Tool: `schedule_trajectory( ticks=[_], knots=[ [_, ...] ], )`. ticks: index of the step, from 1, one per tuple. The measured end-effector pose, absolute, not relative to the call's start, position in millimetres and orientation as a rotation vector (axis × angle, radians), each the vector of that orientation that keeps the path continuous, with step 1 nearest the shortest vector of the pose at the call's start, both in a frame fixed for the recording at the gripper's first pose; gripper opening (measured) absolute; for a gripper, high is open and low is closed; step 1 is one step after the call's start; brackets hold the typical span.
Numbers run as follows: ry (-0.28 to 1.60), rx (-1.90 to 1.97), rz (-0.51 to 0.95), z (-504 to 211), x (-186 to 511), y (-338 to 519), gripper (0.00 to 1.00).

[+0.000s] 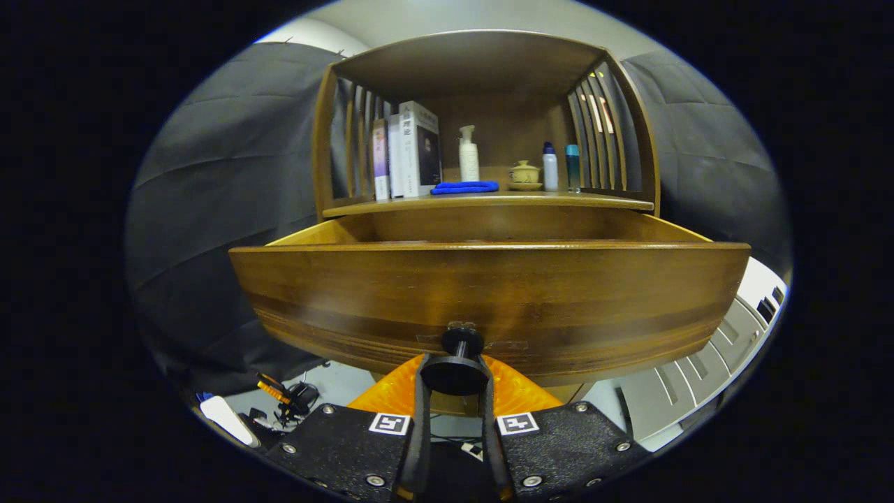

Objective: Pull open the drawer, take out the items inside it, and place them on the countertop above the cabinet.

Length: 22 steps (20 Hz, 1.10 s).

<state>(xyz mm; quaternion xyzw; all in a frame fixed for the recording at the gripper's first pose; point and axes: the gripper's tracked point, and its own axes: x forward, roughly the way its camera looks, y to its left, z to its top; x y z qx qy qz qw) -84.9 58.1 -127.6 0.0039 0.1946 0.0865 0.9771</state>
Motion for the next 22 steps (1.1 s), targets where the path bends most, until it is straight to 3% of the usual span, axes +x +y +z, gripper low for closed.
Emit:
schedule_trajectory(
  ticks=[3,5,11,15,17,22],
  knots=[
    [0.407,-0.015,0.209,-128.4,-93.1,60.3,0.31],
    [0.378,-0.006,0.233,-117.8,-94.4,61.6,0.42],
    [0.090,0.044,0.298,13.9,-91.0,58.8,0.73],
    [0.130,0.129,0.220,45.3,-35.6,27.5,0.94],
    [0.201,0.152,0.200,43.0,-6.6,18.0,0.93],
    [0.444,0.149,0.305,10.5,34.0,30.1,0.95]
  ],
)
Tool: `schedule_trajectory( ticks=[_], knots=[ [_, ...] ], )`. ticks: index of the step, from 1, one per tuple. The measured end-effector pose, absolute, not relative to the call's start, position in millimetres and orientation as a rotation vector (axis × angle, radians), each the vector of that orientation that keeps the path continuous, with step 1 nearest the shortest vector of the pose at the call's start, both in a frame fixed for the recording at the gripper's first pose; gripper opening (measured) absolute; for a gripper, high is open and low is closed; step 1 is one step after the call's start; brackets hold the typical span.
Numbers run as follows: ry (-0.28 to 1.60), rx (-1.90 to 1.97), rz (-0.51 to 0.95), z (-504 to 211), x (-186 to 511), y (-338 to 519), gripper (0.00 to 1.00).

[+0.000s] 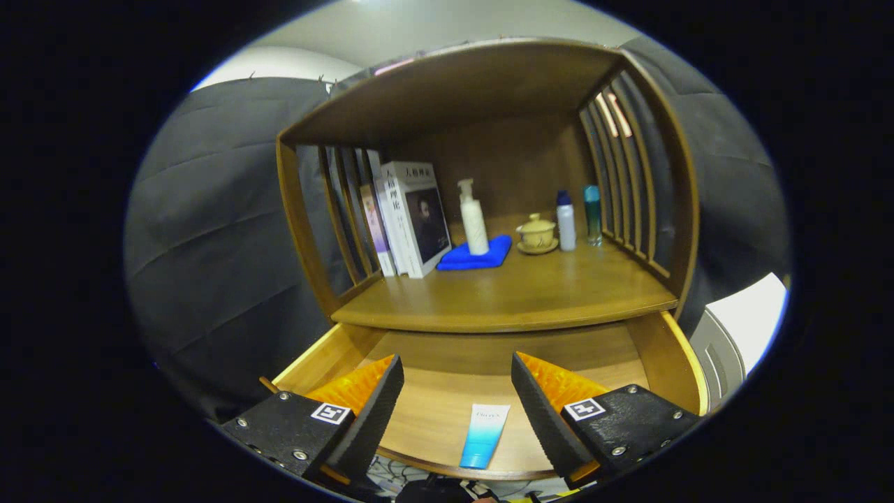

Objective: Pull open the drawer, take out the items inside it, and place them on the countertop above the cabinet.

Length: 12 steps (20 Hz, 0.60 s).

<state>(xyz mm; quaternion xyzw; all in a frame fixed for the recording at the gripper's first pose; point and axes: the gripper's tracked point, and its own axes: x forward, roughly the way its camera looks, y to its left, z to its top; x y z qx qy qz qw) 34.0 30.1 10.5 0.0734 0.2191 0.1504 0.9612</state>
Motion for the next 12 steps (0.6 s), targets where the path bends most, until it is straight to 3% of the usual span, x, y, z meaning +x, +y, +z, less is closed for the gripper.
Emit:
schedule_trajectory(
  ticks=[12],
  knots=[
    [1.013,0.051,0.373,-109.2,41.3,31.5,0.95]
  ],
)
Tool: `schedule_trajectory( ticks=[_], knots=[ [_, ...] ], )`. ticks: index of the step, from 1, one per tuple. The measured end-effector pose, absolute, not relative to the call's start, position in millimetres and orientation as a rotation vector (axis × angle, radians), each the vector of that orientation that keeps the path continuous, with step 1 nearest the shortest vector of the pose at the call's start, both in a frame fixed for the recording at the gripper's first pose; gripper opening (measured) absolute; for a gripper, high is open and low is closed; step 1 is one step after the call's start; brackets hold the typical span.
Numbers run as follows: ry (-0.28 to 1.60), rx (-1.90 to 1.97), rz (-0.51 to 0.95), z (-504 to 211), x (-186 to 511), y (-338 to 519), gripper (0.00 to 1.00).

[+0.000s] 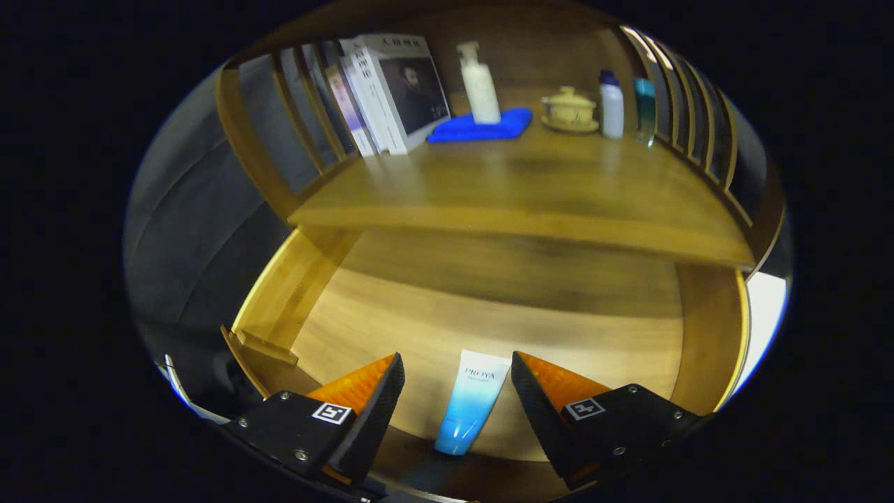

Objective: Pull open the drawer, take out the items inside it, and place them on the countertop above the cabinet.

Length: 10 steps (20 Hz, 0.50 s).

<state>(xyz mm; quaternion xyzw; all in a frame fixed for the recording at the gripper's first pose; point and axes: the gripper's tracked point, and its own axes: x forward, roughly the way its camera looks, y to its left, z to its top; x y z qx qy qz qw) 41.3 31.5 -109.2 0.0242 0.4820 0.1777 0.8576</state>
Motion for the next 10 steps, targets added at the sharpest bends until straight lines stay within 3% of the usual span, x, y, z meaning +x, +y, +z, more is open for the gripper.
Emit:
schedule_trajectory(
  ticks=[10],
  knots=[
    [1.285,0.032,0.353,-157.6,32.0,21.9,0.94]
  ],
)
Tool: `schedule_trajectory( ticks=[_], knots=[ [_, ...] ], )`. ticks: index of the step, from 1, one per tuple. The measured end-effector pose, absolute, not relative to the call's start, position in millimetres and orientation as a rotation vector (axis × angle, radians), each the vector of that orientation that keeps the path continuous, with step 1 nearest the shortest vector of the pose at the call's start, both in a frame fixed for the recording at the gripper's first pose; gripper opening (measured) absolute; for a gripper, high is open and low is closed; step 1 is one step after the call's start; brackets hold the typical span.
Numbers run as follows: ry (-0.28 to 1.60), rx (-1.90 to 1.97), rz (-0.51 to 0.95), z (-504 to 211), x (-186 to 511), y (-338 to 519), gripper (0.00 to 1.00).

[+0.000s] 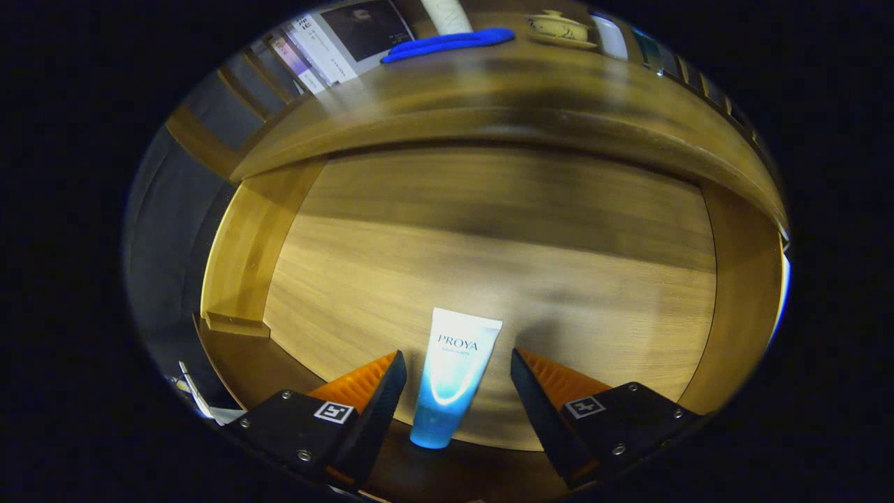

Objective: Pull open the drawer, take out the items inside it, and place them on the countertop above the cabinet.

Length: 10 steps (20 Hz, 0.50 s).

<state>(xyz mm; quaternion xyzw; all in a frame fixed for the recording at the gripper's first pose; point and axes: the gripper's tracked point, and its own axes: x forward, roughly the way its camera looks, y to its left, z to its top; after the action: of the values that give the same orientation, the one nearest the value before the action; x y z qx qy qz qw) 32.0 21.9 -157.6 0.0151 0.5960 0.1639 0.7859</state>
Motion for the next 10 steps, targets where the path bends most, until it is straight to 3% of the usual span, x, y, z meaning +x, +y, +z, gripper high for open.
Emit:
schedule_trajectory(
  ticks=[3,10],
  knots=[
    [1.287,-0.110,0.366,-161.8,24.7,16.2,0.89],
    [1.311,-0.316,0.398,-167.3,19.3,15.8,0.88]
  ],
)
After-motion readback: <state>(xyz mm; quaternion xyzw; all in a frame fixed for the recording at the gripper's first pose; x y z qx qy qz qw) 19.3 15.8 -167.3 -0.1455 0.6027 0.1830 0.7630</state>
